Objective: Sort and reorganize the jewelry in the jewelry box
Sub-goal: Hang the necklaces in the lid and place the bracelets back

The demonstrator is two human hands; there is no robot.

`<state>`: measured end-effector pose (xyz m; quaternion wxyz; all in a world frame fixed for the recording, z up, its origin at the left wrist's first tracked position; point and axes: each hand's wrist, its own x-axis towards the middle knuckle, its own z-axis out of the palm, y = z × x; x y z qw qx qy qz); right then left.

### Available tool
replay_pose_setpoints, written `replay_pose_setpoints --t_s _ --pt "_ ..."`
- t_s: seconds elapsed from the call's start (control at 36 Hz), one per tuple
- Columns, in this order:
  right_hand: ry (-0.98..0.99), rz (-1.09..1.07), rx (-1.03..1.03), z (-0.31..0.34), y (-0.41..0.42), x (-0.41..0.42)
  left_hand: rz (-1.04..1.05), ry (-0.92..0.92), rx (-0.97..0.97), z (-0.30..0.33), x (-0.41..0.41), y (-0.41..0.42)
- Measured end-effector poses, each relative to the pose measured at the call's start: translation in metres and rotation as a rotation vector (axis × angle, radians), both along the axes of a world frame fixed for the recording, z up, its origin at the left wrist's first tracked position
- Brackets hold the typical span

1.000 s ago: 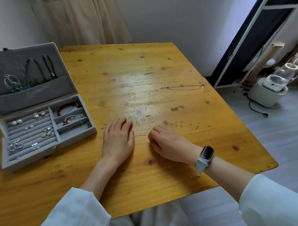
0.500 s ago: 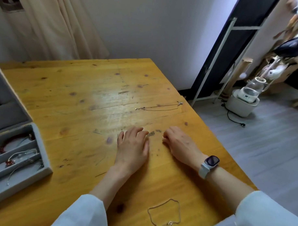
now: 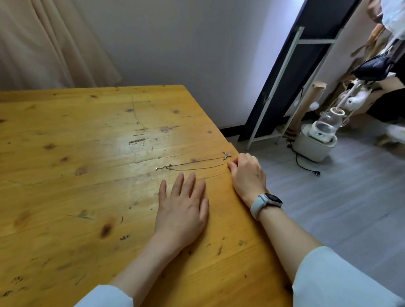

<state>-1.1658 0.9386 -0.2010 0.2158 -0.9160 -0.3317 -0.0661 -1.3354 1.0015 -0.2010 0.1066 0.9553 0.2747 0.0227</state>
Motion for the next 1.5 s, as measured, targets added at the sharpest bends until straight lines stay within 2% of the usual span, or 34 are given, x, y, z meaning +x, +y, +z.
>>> replay_pose_setpoints --t_s 0.56,0.69,0.78,0.86,0.97,1.03,1.14,1.36,1.44,1.5 --pt "0.14 0.071 0.17 -0.003 -0.016 -0.008 0.01 -0.024 -0.001 -0.001 0.0 -0.002" --pt "0.251 0.099 0.269 0.002 -0.036 -0.023 0.003 -0.061 -0.005 -0.003 0.0 -0.001" --pt "0.373 0.154 0.305 0.011 -0.057 -0.045 -0.005 -0.153 -0.029 -0.003 -0.002 0.001" --pt "0.556 0.289 0.205 0.027 -0.081 -0.074 0.032 -0.319 -0.15 0.0 -0.009 0.002" --pt "0.751 0.52 -0.083 0.044 -0.111 -0.118 0.07 -0.486 -0.356 0.008 -0.034 -0.007" --pt "0.712 0.612 -0.214 0.045 -0.122 -0.137 0.052 -0.513 -0.418 0.012 -0.055 -0.018" --pt "0.466 0.721 -0.379 0.045 -0.129 -0.161 -0.006 -0.497 -0.405 0.012 -0.094 -0.033" --pt "0.343 0.782 -0.449 0.046 -0.125 -0.182 -0.074 -0.483 -0.451 0.013 -0.128 -0.049" --pt "0.454 0.788 -0.398 0.05 -0.125 -0.183 -0.067 -0.533 -0.555 0.017 -0.134 -0.053" --pt "0.582 0.77 -0.287 0.057 -0.124 -0.183 -0.022 -0.577 -0.723 0.022 -0.136 -0.055"
